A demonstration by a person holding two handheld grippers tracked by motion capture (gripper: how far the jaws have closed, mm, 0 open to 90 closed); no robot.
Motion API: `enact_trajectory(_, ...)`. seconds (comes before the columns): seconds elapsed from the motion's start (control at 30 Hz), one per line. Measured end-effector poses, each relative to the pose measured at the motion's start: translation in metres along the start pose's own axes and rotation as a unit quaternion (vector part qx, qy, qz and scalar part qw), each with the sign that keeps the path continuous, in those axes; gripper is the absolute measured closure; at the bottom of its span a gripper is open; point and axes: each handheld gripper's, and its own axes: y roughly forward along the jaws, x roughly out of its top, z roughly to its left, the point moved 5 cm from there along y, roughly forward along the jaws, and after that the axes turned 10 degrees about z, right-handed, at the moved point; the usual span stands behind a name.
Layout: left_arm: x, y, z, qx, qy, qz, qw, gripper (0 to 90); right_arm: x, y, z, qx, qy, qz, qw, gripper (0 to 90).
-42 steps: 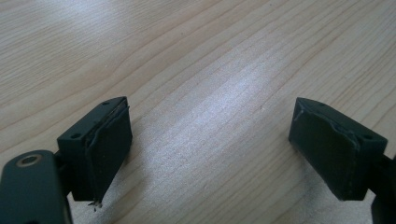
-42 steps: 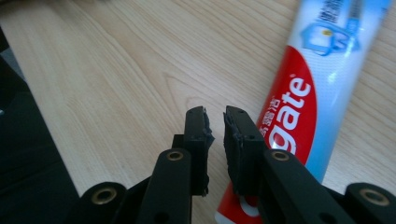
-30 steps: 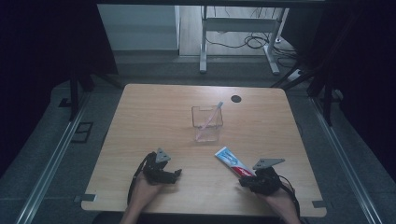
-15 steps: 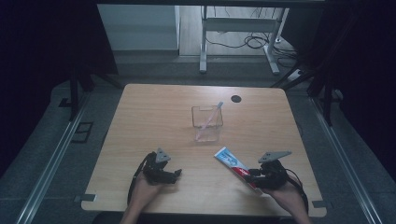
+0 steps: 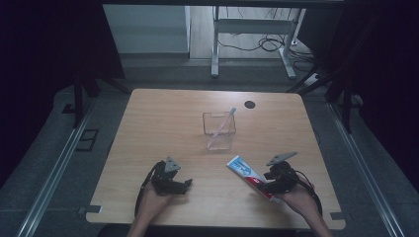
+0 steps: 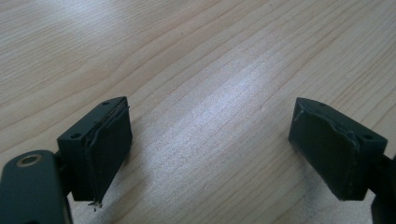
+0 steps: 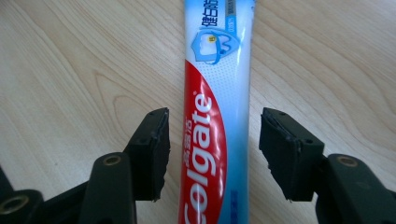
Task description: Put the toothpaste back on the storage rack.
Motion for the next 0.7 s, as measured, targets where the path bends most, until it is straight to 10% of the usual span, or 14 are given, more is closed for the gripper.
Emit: enact_trajectory(0.7, 0.000, 0.000, 0.000, 0.000, 0.000, 0.000, 1.0000, 13.4, 0.025, 0.036, 0.000, -0.027, -0.013, 0.070, 0.9971, 41.4)
